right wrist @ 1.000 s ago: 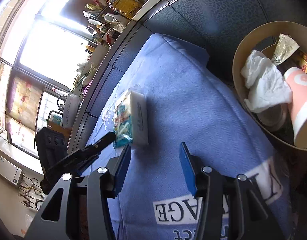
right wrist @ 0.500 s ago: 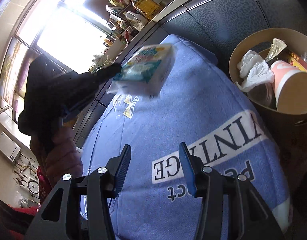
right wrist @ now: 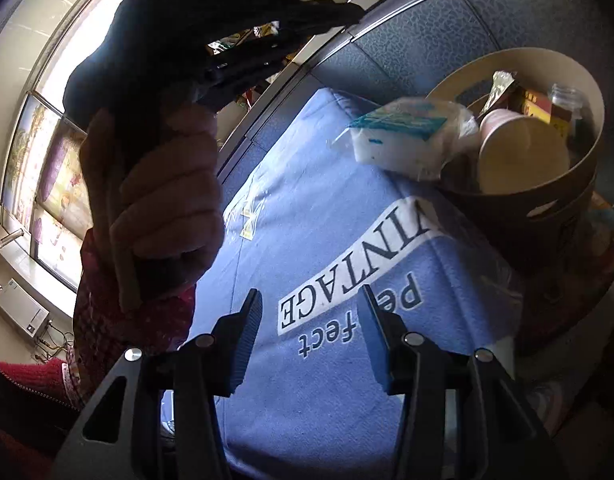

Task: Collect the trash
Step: 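Lift the tissue pack with the left tool and carry it over the bin, then open the left tool to drop the tissue pack into the bin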

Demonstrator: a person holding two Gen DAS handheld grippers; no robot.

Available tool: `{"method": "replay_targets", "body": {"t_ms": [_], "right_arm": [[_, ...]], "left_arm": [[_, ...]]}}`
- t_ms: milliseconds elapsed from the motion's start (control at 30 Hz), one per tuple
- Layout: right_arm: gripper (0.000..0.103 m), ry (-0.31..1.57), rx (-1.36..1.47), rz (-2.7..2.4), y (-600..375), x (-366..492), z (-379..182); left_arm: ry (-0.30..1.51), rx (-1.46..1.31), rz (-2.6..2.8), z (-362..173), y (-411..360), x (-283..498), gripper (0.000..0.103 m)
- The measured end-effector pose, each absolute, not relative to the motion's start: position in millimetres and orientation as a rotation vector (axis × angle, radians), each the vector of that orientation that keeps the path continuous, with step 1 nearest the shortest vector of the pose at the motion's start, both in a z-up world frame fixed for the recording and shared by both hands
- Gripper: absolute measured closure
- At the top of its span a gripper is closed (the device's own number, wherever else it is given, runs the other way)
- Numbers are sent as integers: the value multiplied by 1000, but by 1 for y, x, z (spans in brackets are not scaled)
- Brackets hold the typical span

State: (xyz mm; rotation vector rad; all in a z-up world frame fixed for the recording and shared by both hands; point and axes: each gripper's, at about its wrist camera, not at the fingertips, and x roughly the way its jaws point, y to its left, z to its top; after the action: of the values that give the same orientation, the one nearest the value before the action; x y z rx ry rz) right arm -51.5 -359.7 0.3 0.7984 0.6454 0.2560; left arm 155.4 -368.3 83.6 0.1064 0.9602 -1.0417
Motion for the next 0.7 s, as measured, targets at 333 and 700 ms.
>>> {"method": "replay_targets", "body": {"t_ms": [333,700], "right_arm": [[54,601,763,251,-374,-54,9],[54,630,740,339,-352,-47,7]], "left_arm": [[1025,84,-978,61,-345,169,103],[1150,66,-1010,37,-288,137,103]]}}
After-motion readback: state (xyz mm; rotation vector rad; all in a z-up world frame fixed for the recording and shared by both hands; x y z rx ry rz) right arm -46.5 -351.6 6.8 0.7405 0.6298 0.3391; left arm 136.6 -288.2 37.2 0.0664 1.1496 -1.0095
